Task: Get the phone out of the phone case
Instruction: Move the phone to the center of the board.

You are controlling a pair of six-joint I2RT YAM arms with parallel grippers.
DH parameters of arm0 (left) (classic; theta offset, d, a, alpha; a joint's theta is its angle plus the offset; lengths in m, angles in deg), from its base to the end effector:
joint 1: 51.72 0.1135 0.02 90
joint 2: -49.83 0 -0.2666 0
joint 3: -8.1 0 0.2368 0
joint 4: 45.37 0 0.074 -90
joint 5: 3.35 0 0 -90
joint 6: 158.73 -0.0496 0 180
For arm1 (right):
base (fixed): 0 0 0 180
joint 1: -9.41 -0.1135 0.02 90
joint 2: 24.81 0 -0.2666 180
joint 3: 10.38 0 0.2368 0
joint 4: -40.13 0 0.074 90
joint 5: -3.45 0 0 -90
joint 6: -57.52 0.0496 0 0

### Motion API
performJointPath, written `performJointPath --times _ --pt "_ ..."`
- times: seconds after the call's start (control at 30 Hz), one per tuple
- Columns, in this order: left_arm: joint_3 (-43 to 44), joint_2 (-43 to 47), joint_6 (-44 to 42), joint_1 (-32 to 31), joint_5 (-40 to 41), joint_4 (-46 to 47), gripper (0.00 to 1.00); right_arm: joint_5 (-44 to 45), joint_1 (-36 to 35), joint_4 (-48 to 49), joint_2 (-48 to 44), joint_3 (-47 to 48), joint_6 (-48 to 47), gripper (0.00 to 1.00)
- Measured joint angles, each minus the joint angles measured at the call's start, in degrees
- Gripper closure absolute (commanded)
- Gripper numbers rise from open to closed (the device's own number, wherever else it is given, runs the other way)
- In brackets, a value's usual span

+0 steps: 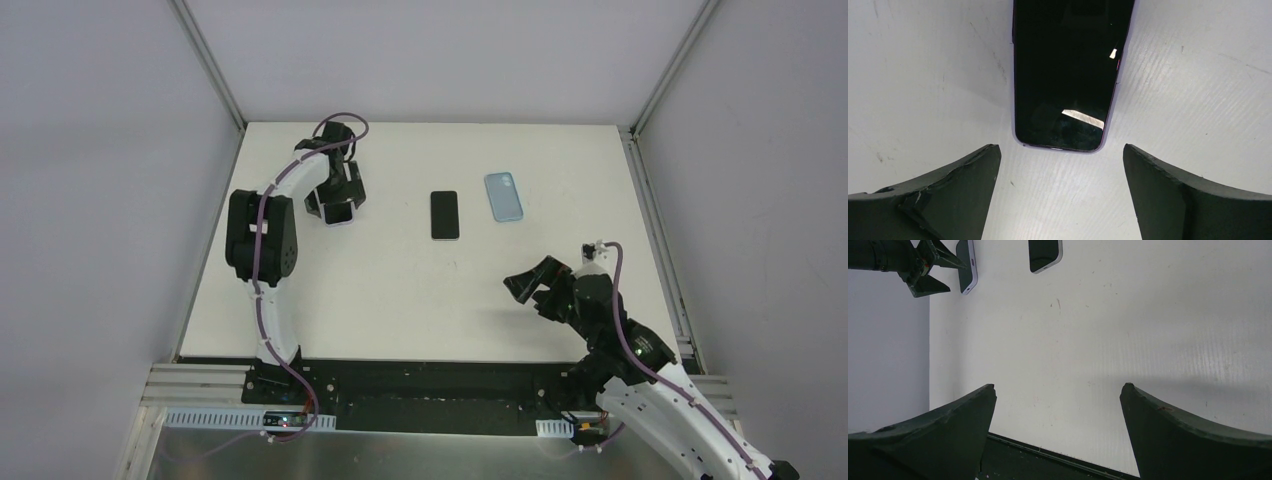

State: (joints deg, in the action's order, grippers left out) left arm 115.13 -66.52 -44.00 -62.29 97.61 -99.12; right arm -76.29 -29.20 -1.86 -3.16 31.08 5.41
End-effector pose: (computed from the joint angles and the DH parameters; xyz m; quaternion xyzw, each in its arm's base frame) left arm 0.4220 -0.0692 0.2047 -0.1414 0.9579 0.0182 0.2490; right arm 0.0905 0.0609 0.2457 0.0447 0.8269 0.2857 0.4823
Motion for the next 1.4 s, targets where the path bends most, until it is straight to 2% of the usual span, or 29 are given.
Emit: performJointPath --times 0.33,0.4,0.47,0.6,0.83,1.23,1.4 --pt "0.87 -0.63 0.04 0.02 0.2 -0.92 0.13 0.02 0.0 -0.17 -2.05 0.0 -0.02 0.0" --pt "1.99 -0.61 -0.02 0.04 0.26 -1.16 0.19 0.04 0.0 -0.24 -2.14 0.0 -0.02 0.01" --pt "4.44 -0.57 -0.22 0.11 0.24 -1.86 0.37 0.04 0.0 -0.28 -2.21 0.0 0.0 0.01" --pt "11.78 -0.57 0.07 0.92 -1.51 -1.7 0.62 0.02 0.02 -0.28 -2.14 0.0 0.0 0.01" --pt "17.86 -2.71 4.68 5.51 -7.78 0.7 0.74 0.04 0.11 -0.11 0.22 0.0 -0.26 0.01" --pt "6.88 -8.04 21.68 15.58 -22.75 21.99 1.0 -0.72 0.46 2.56 7.17 0.0 -0.52 0.01" --pt "6.36 -10.93 28.63 15.89 -27.02 30.42 1.0 -1.27 0.66 3.48 8.52 0.0 -0.52 0.01"
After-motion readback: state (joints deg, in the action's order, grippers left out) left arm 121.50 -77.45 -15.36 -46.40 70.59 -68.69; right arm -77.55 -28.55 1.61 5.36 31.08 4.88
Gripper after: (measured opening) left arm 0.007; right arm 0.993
